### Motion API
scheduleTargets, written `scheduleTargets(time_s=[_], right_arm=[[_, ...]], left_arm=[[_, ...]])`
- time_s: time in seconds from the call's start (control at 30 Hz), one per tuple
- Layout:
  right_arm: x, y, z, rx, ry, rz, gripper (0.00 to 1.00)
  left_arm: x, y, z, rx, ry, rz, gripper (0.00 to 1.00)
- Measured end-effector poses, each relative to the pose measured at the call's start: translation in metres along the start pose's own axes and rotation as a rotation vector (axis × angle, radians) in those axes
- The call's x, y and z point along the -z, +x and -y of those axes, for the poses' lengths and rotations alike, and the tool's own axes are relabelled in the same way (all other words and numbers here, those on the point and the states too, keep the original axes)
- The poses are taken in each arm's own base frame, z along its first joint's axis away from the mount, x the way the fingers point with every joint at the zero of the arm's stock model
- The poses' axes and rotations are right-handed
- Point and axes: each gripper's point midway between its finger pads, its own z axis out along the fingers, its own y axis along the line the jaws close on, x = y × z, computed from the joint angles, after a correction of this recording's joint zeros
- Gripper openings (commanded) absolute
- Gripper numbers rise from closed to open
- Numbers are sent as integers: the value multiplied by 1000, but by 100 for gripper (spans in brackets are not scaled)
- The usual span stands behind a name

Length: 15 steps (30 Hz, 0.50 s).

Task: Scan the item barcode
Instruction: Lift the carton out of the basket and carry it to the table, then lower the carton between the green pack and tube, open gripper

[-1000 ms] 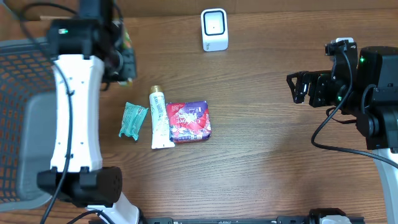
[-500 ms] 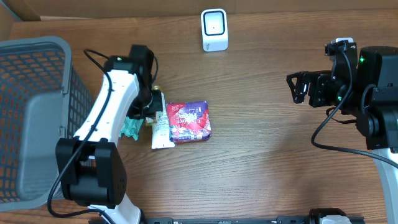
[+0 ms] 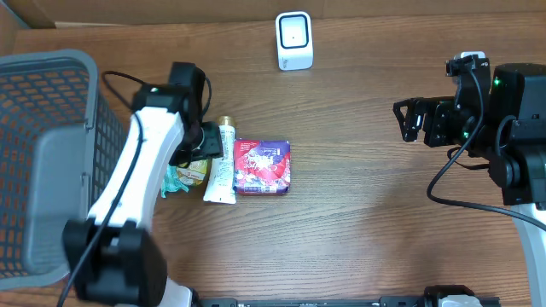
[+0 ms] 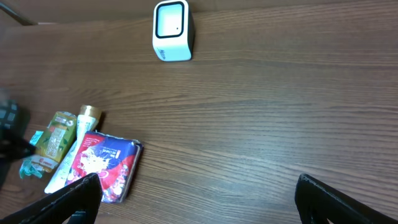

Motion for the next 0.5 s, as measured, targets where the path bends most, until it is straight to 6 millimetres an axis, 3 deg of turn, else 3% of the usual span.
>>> scheduleTargets(time_s=[0.1, 0.23, 0.33, 0.43, 0.5], right_arm=[[0, 0, 0, 0, 0, 0, 100], [0, 0, 0, 0, 0, 0, 100], [0, 0, 0, 0, 0, 0, 100], [0, 0, 0, 0, 0, 0, 100], [0, 0, 0, 0, 0, 0, 100]], left_arm=[[37, 2, -3, 5, 30, 108, 67], [75, 23, -13, 47, 45, 179, 67], [78, 44, -26, 101, 17, 179, 72], [66, 72, -40, 160, -21, 151, 89], [60, 87, -49, 203, -29, 150, 94]])
